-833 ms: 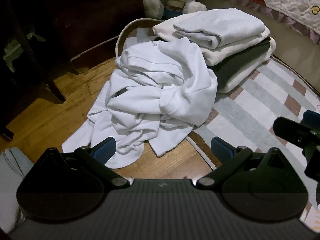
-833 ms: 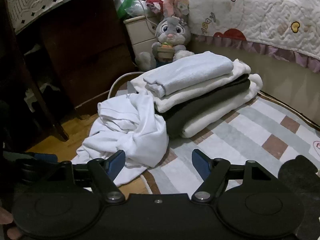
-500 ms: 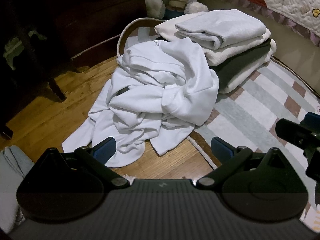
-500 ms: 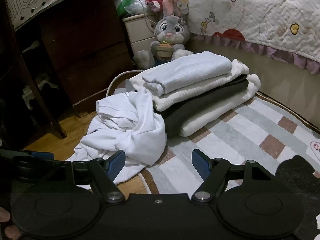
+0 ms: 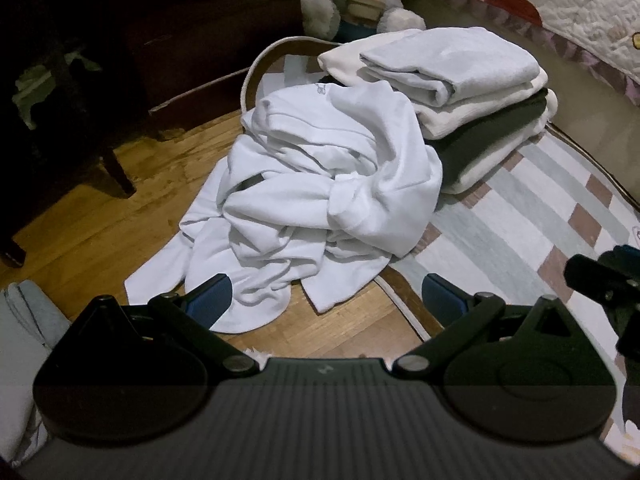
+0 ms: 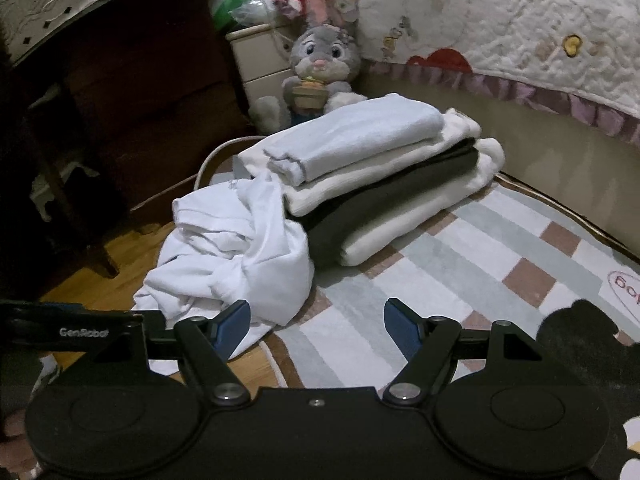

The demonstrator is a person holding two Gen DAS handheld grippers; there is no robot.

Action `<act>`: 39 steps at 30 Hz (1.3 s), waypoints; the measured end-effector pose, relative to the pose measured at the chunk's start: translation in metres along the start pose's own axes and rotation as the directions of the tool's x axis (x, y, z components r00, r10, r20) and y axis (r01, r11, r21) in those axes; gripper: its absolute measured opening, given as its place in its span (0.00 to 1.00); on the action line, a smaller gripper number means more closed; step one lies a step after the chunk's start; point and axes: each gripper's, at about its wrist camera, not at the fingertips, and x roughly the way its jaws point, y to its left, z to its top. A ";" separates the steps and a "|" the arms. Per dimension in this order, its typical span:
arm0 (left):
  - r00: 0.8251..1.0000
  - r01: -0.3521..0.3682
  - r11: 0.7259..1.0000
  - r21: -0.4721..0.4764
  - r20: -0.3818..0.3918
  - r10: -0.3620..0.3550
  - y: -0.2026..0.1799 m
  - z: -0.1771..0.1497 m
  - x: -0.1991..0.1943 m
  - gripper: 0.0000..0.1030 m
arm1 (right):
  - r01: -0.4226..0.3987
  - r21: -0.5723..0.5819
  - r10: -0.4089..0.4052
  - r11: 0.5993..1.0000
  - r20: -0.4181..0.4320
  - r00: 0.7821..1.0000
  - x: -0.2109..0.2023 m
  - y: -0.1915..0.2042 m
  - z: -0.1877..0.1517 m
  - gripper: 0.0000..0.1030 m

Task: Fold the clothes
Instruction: 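Move both grippers toward the crumpled white shirt on the floor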

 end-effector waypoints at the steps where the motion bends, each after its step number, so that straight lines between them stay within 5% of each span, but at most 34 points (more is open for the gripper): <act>1: 1.000 0.001 1.000 0.002 -0.001 -0.001 -0.001 0.000 0.000 1.00 | -0.003 -0.004 0.003 1.000 0.002 1.000 0.000 0.001 0.000 0.76; 22: 1.000 0.022 1.000 0.002 -0.015 -0.022 0.000 -0.006 -0.003 1.00 | -0.017 -0.053 0.017 0.998 -0.011 1.000 -0.001 0.014 -0.005 0.76; 31: 0.996 0.083 0.996 -0.008 -0.017 -0.083 0.003 -0.011 -0.009 1.00 | -0.079 -0.118 0.087 0.990 0.068 0.994 -0.017 0.030 0.000 0.76; 39: 0.997 0.079 0.997 -0.026 -0.009 -0.079 0.021 -0.013 -0.001 0.99 | -0.043 -0.119 0.045 0.992 0.015 0.999 -0.004 0.038 -0.004 0.77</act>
